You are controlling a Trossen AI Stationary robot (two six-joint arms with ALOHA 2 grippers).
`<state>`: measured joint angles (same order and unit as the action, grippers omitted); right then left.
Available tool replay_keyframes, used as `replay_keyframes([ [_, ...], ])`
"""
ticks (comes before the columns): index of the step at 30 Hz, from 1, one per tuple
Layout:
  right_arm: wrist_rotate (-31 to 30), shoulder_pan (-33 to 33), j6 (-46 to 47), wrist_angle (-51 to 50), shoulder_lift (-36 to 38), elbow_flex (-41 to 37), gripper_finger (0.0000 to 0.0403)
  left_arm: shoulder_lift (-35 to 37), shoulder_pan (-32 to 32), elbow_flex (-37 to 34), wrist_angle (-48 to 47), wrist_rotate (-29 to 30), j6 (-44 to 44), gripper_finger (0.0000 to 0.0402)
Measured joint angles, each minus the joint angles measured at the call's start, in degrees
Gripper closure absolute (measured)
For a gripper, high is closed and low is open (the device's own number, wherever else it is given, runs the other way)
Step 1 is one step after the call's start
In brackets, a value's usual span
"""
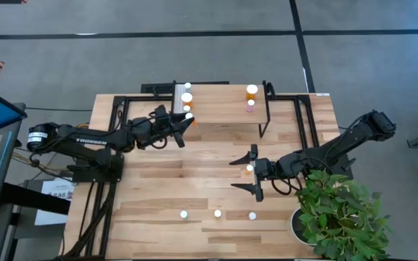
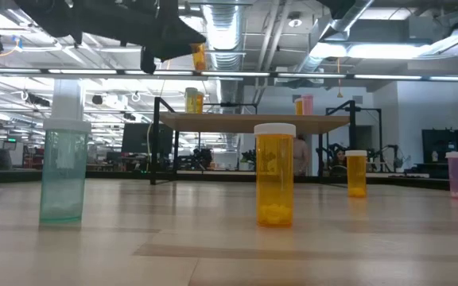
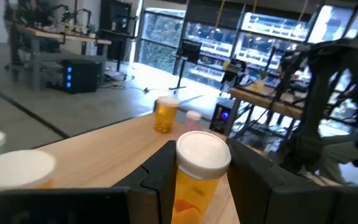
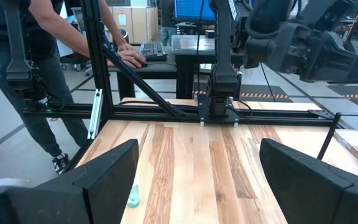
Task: Pick and place medicine bottles onto shelf by color
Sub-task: Put the bottom left small orange pill bottle on the shelf
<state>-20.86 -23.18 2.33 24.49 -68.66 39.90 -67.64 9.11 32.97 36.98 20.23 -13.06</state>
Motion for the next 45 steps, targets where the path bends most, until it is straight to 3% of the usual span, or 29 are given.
replay_keyframes([
  [11, -0.01, 0.23, -0.74, 0.09, 0.0, 0.0, 0.0046, -0.02, 2.84, 1.39, 0.22, 0.15, 0.48, 0.0297],
  [19, -0.01, 0.33, -2.4, 0.21, 0.87, -0.04, 0.0046, -0.01, 3.82, 11.27, -13.1, -0.08, 4.21, 0.0297],
  [24, -0.02, 0.46, -0.96, -0.47, 0.74, -0.02, 0.0046, 0.0, 3.02, 12.28, -13.51, -5.66, 3.28, 0.0297],
  [29, -0.02, 0.46, 8.39, -0.23, 0.74, -0.02, 0.0046, 0.0, -0.51, 12.31, -14.11, -9.65, 2.9, 0.0297],
  [34, -0.02, 0.46, 10.36, 0.22, 0.76, -0.02, 0.0046, 0.0, -6.0, 12.31, -13.97, -10.96, 2.89, 0.0297],
  [41, -0.09, 2.21, 13.19, 1.09, -0.31, 0.02, 0.0047, 0.0, -15.25, 12.31, -14.12, -10.36, 4.48, 0.0297],
  [45, -0.11, 4.8, 16.85, 2.92, -3.65, 0.01, 0.0046, 0.0, -20.72, 12.31, -13.87, -5.95, 6.56, 0.0297],
])
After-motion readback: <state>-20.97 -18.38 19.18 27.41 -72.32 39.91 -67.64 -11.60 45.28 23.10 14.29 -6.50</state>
